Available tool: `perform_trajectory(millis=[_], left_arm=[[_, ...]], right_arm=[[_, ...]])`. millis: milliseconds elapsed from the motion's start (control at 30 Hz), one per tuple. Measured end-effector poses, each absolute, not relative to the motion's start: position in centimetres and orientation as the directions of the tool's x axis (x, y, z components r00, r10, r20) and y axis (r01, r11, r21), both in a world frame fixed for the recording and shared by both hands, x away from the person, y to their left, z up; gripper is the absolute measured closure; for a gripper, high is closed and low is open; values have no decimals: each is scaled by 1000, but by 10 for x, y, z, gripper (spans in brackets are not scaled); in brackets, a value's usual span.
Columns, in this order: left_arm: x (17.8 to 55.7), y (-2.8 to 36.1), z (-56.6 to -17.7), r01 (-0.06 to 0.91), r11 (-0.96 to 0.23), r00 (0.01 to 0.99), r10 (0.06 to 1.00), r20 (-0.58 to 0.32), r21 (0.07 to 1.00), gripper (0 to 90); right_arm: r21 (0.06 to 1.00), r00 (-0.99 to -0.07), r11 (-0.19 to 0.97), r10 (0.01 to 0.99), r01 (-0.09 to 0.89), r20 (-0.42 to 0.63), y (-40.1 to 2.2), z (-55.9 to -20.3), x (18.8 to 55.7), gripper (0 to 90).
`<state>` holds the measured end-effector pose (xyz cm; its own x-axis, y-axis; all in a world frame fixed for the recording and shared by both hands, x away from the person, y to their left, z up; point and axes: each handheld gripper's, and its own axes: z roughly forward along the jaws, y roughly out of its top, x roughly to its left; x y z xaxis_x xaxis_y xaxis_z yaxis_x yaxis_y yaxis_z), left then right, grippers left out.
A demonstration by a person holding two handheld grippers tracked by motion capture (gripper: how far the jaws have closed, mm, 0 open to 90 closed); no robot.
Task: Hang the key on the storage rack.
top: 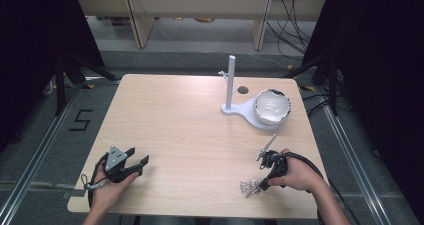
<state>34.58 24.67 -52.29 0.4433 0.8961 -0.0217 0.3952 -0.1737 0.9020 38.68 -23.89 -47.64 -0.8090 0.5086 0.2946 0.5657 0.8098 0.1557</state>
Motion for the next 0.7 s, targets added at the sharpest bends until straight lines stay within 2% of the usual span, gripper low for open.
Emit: perform_trajectory(millis=[367,467,567,700], left_arm=[[346,246,-523,398,-176,443,896,-20,900,365],[345,246,-523,397,-175,442,897,-21,901,364],[346,247,-523,395,-174,443,896,-22,902,363],[345,247,-523,396,-175,443,896,-21,901,363]], right_arm=[[133,-793,794,546,593,269,-237,-464,384,894],[150,-815,813,516,563,265,-236,-461,387,895],[109,-799,804,547,585,251,-234,-458,386,895],[102,-778,785,571,611,263,-232,-456,386,896]])
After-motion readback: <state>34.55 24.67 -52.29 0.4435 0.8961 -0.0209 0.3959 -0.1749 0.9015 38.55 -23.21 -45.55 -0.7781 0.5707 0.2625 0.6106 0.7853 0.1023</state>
